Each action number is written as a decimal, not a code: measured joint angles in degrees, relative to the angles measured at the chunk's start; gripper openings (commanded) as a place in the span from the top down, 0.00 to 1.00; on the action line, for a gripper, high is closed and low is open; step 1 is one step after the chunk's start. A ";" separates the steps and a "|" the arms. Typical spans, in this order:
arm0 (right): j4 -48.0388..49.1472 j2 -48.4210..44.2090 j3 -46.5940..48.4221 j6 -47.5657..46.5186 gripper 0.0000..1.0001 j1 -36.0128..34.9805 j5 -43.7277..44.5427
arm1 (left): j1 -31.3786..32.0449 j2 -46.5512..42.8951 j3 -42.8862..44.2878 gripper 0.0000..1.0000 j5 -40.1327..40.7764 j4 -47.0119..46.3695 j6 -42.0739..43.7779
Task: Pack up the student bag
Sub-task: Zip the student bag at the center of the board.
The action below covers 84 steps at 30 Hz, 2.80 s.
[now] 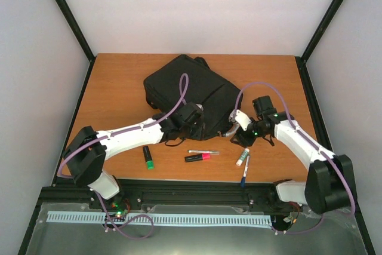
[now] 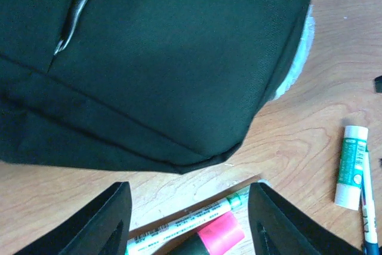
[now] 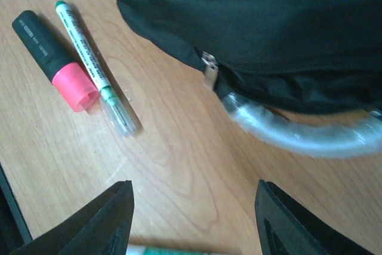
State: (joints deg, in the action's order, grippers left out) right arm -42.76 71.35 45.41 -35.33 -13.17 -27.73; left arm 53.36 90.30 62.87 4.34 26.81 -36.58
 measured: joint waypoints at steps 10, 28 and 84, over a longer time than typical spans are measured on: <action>9.79 9.60 0.00 3.39 0.39 -9.81 5.90 | -0.26 -3.32 -8.11 0.40 2.14 -4.66 -9.03; 25.99 16.22 -0.87 8.55 0.56 -16.13 22.12 | -0.35 -9.70 -11.98 0.41 4.81 -6.97 -9.64; 27.58 16.33 -1.77 5.44 0.86 -16.13 28.37 | -0.37 -9.68 -13.64 0.39 5.05 -8.87 -9.68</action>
State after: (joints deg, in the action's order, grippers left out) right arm -15.18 87.68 43.64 -29.89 -29.30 0.64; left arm 52.99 80.62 49.23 9.39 17.93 -46.26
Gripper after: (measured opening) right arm 0.222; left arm 0.611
